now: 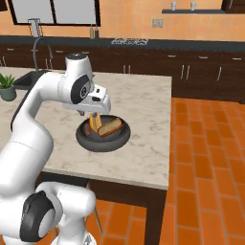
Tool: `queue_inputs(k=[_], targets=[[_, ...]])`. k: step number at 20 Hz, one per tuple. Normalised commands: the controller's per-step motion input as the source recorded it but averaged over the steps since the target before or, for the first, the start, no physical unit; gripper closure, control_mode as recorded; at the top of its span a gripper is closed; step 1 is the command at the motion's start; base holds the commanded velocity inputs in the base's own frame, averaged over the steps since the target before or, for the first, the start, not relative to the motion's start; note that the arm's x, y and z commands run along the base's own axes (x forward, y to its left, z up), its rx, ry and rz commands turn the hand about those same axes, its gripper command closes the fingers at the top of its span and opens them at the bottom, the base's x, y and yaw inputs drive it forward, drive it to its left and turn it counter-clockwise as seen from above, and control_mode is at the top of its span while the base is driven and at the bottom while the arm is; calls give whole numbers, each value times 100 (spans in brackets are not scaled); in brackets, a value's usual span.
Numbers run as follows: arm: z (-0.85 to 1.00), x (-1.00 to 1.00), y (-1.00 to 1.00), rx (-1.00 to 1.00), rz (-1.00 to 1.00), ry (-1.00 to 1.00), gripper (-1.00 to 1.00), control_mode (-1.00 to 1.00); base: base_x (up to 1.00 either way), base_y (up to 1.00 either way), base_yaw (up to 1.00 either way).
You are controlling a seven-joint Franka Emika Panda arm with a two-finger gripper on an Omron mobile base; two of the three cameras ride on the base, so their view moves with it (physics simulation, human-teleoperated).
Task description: Place one bun and one sausage from the bowl on each plate.
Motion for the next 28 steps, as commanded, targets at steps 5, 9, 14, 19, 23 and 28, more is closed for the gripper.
queue_inputs(k=[5,9,14,19,23,28], targets=[[0,1,9,0,0,1,-100,-100,0,0,0],[-1,53,39,-3,-3,20,-100,-100,0,0,0],[-22,58,26,-1,-2,8,-100,-100,0,0,0],[-22,51,9,1,0,0,-100,-100,0,0,0],[-35,50,-22,4,-7,0,-100,-100,0,0,0],[-40,57,-26,0,-5,0,-100,-100,0,0,0]])
